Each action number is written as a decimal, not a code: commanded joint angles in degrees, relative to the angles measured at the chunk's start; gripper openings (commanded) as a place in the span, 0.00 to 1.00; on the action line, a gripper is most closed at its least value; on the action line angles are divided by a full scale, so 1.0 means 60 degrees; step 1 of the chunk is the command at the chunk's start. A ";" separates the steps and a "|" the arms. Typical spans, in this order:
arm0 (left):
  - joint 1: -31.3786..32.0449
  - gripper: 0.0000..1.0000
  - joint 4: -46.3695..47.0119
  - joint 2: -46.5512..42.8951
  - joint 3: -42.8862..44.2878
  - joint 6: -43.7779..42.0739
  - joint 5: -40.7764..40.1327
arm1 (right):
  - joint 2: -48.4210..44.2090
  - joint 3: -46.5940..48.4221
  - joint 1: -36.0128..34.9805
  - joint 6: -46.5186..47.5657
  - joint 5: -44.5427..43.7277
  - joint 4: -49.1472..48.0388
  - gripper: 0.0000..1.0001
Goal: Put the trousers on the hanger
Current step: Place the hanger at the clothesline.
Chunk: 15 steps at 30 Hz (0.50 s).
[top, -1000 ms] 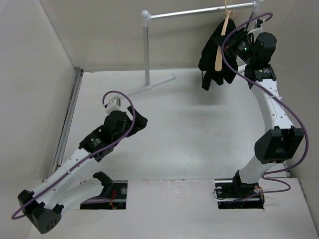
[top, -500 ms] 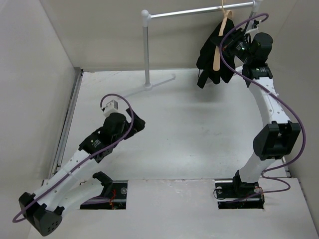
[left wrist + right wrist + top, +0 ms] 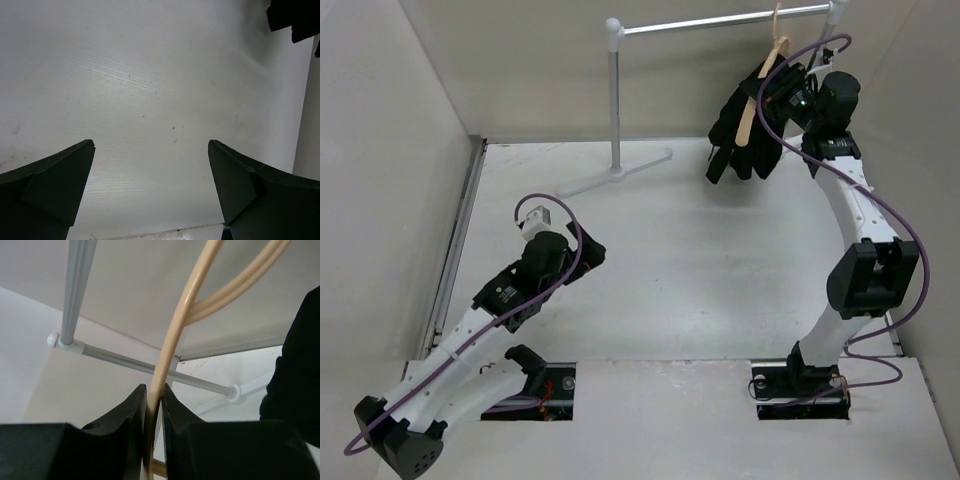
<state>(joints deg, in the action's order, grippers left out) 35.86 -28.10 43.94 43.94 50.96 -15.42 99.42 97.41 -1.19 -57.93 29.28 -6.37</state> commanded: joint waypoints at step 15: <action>-0.0080 1.00 -0.0034 -0.0088 -0.0073 0.0252 -0.0184 | -0.0089 0.0318 0.0089 0.0456 -0.0426 -0.0198 0.83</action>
<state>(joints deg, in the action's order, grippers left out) 35.86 -28.58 43.70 43.55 51.94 -15.46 99.83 97.38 -1.08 -56.62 27.35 -6.76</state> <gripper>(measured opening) 0.997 0.816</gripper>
